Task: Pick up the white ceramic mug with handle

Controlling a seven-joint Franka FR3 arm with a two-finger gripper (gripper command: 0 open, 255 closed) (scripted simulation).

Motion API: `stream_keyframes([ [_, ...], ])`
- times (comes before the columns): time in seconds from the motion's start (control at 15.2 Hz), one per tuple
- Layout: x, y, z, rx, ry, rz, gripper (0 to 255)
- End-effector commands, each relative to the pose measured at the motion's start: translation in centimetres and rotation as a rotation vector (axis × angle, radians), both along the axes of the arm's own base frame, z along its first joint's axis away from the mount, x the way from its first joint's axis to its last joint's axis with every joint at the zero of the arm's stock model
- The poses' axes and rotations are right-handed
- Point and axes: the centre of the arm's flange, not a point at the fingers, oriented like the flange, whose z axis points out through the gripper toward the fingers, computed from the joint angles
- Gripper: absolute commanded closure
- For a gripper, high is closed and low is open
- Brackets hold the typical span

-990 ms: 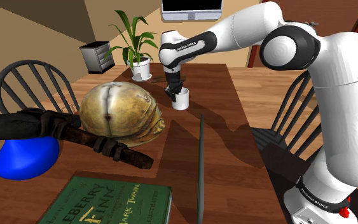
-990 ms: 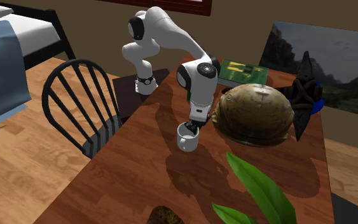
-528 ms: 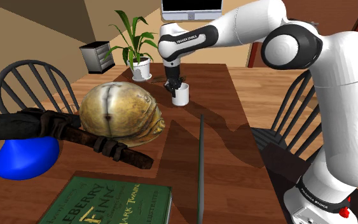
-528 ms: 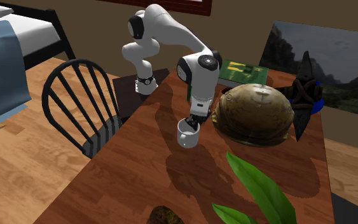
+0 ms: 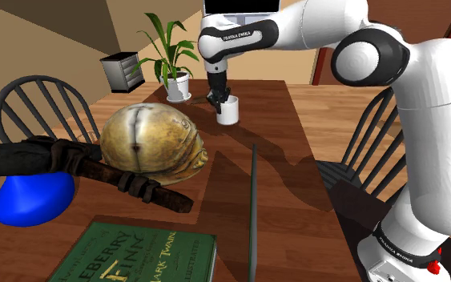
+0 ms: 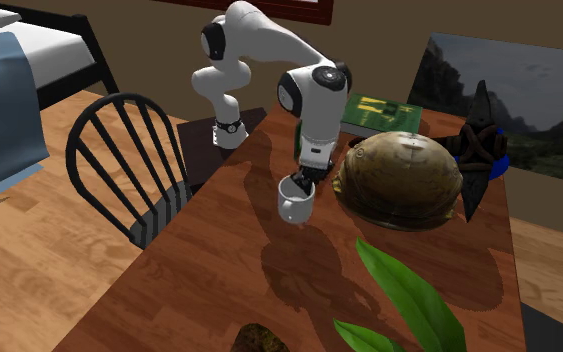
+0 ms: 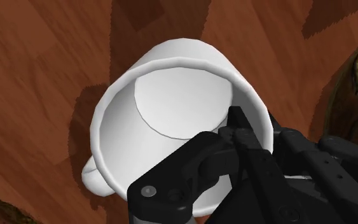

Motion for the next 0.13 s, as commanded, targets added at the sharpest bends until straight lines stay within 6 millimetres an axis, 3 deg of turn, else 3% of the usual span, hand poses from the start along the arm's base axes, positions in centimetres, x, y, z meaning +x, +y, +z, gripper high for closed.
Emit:
stream_keyframes([
  [0.0, 0.07, 0.00, 0.64, 0.000, 0.000, 0.000, 255],
  [0.07, 0.07, 0.00, 0.64, 0.000, 0.000, 0.000, 255],
])
